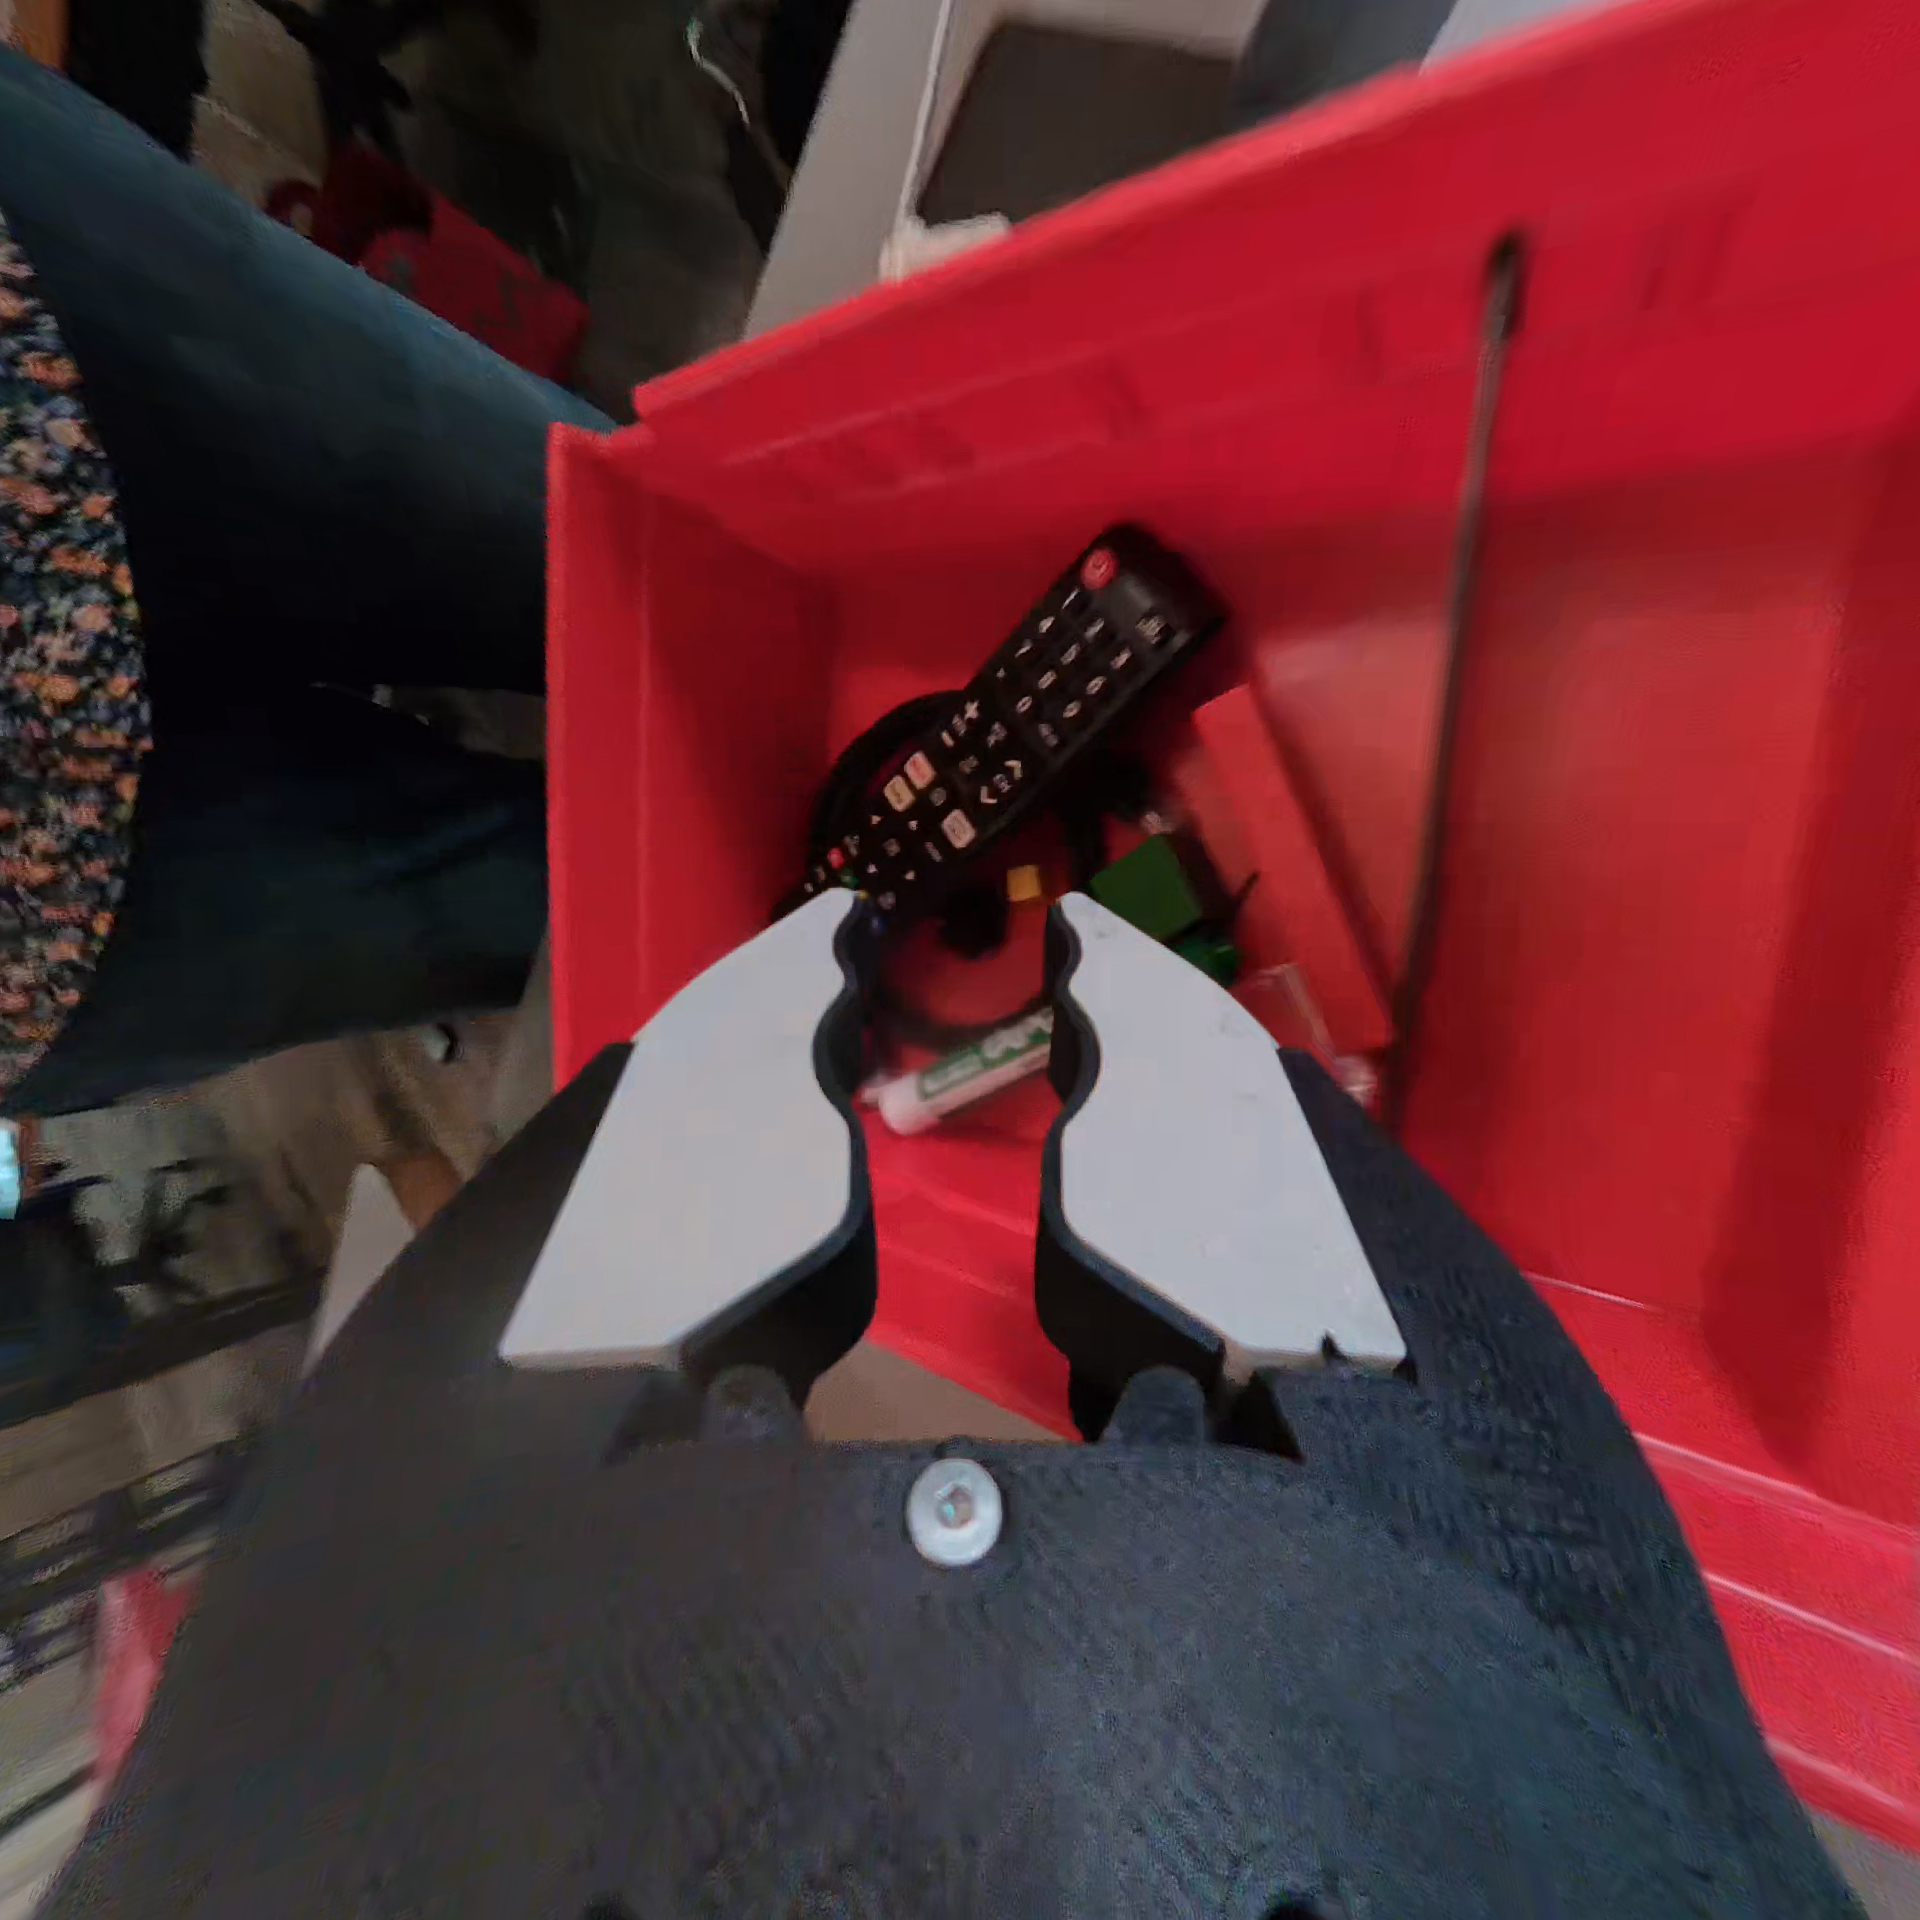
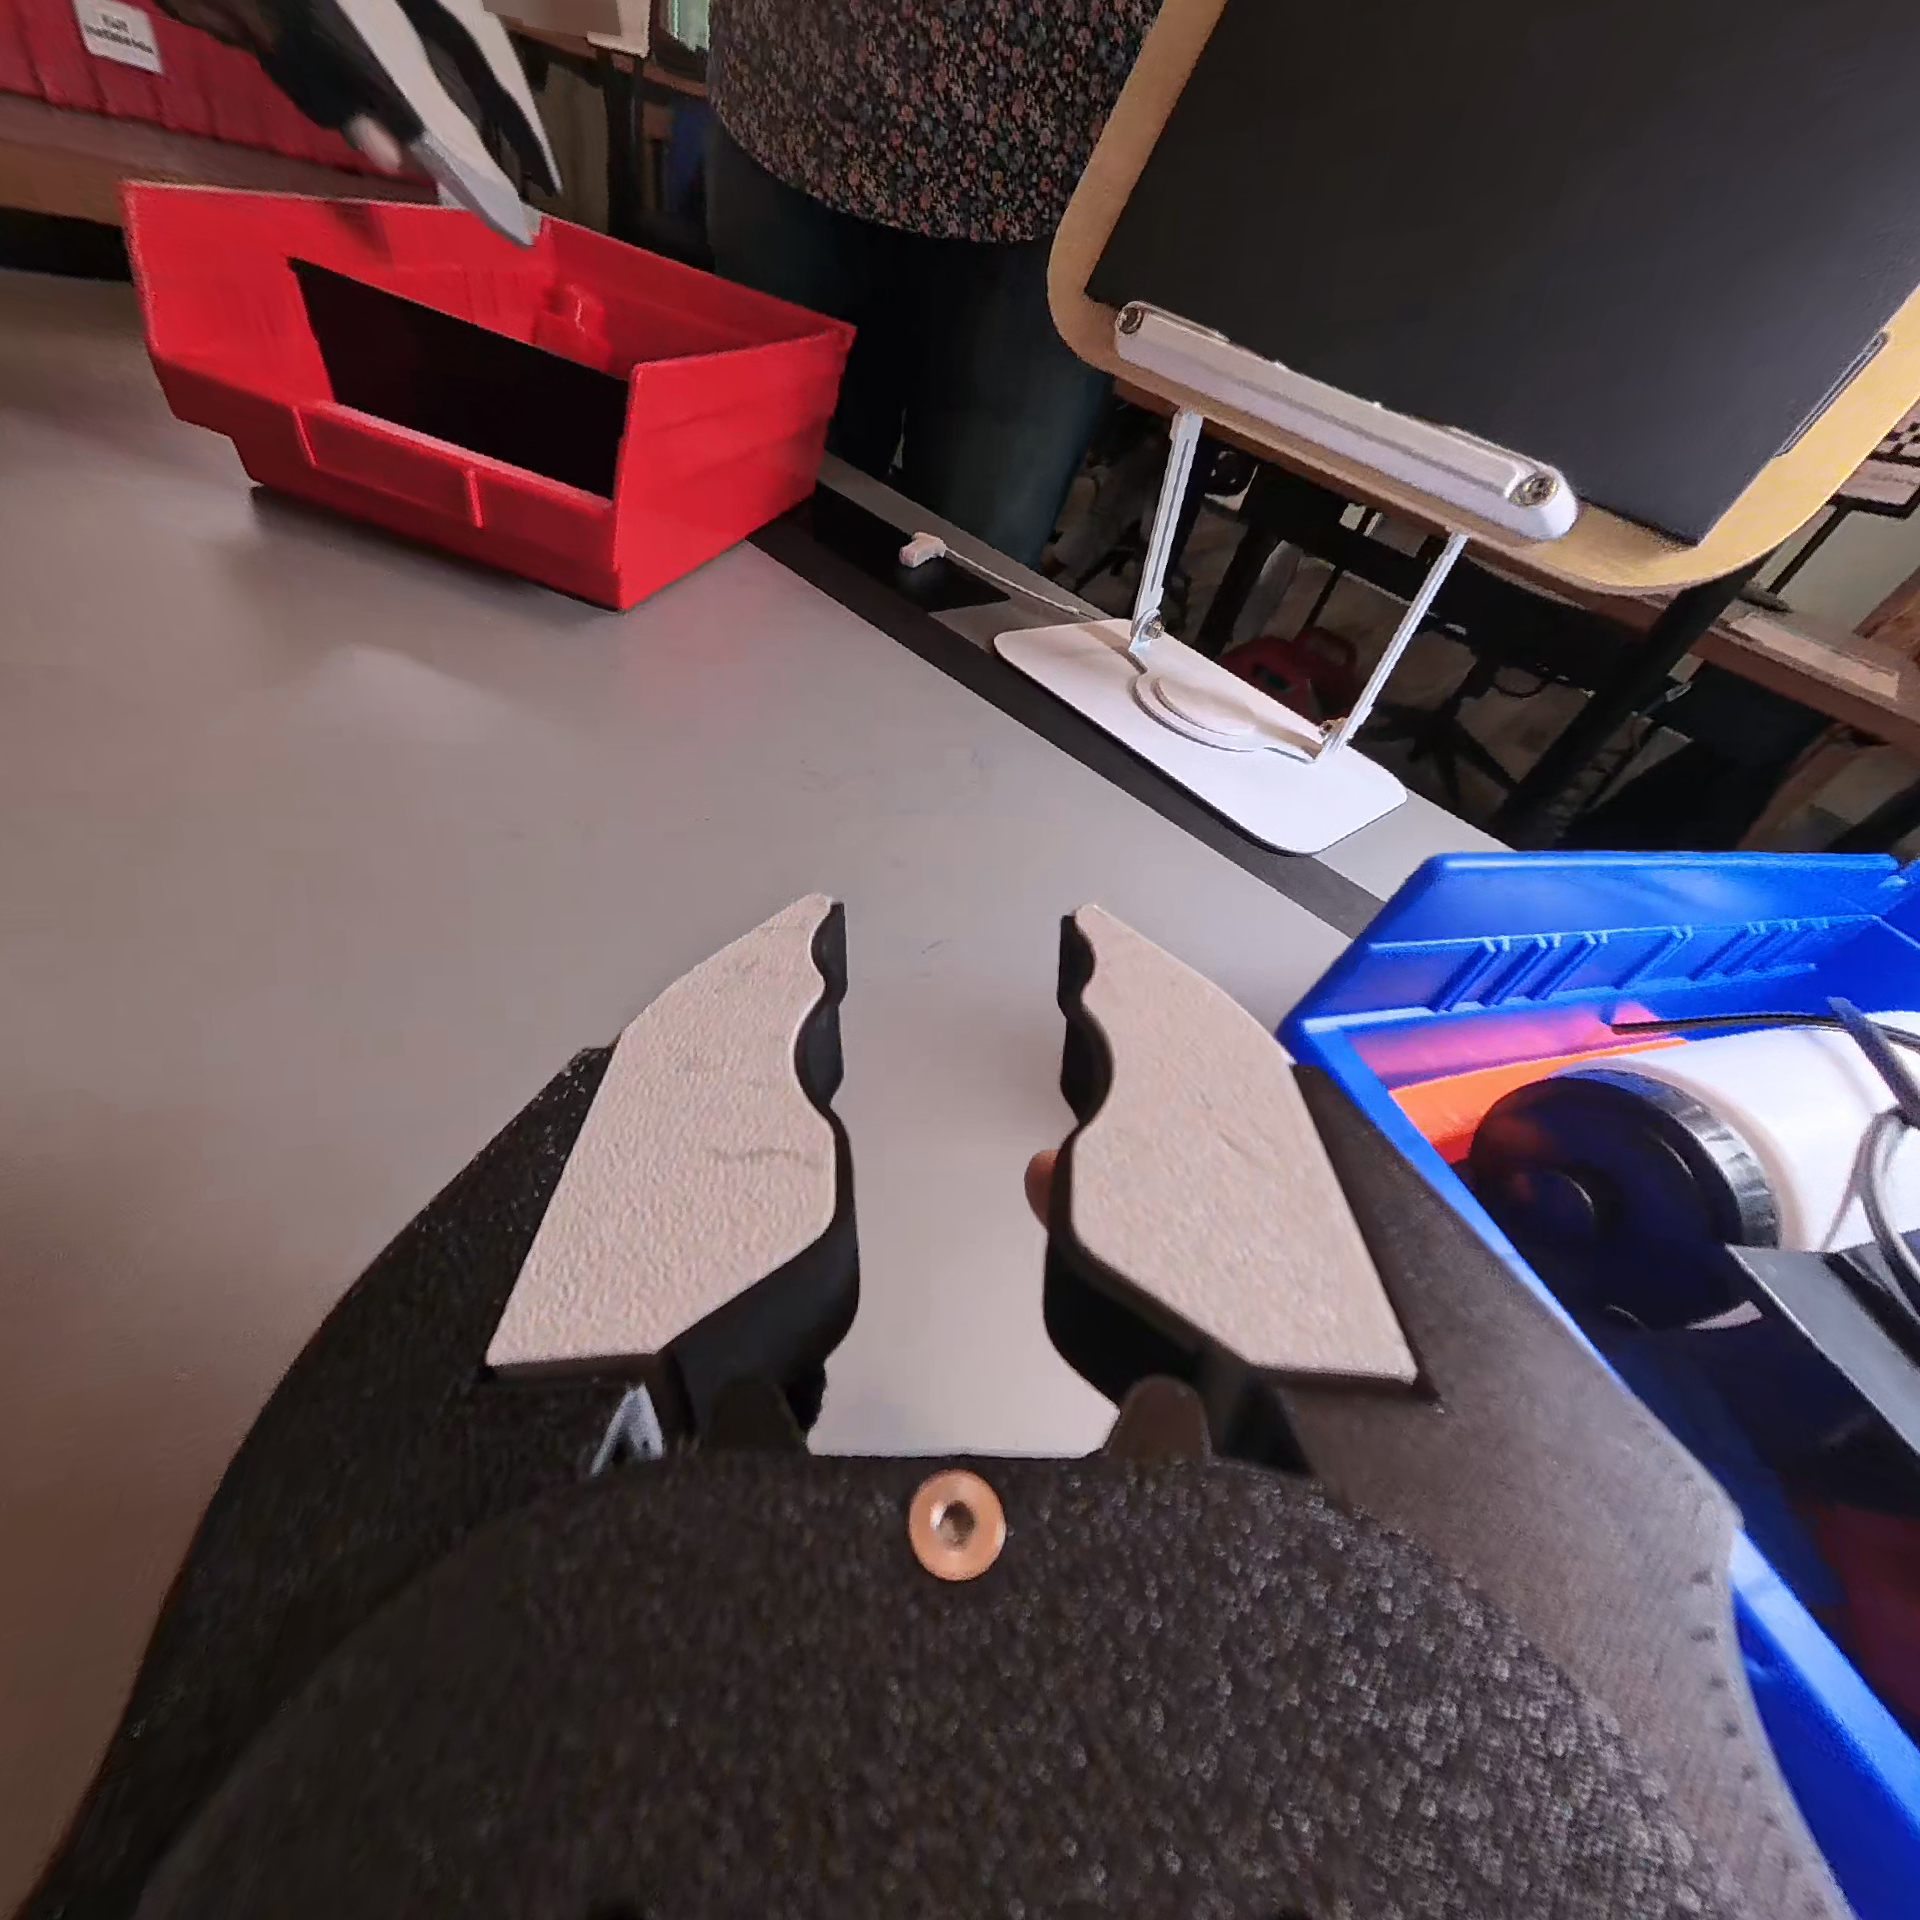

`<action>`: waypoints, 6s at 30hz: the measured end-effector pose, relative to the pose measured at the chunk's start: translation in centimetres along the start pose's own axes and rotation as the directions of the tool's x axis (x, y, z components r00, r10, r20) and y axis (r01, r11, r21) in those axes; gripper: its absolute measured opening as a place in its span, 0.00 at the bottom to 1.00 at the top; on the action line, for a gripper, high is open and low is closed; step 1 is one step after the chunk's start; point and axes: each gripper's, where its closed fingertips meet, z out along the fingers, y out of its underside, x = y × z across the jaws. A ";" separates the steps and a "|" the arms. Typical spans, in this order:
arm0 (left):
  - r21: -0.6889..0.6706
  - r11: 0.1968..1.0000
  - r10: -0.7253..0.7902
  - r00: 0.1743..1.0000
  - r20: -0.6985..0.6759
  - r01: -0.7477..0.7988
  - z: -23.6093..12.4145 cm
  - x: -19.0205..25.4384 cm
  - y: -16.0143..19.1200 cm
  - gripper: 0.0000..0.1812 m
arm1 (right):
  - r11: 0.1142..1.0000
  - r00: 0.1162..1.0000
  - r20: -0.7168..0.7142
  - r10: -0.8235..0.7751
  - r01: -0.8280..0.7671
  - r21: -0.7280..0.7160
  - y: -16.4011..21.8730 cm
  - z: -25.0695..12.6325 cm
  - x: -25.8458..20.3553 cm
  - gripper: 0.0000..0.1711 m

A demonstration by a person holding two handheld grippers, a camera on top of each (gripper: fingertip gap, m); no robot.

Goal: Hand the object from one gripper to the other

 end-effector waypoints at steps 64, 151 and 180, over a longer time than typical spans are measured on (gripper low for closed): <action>0.800 0.525 0.139 0.898 -0.417 0.290 -16.1 26.8 -28.3 0.26 | 0.977 0.935 0.331 -0.126 0.059 0.205 -18.8 0.8 -7.5 0.40; 0.734 0.526 0.341 0.684 -0.645 0.430 -18.6 31.2 -27.6 0.12 | 0.991 0.752 0.658 -0.046 -0.047 0.124 -16.9 -2.0 -9.6 0.14; 0.753 0.393 0.260 0.721 -0.642 0.528 -19.4 28.7 -28.4 0.13 | 0.987 0.663 0.749 -0.012 -0.114 0.117 -15.0 -2.4 -8.5 0.29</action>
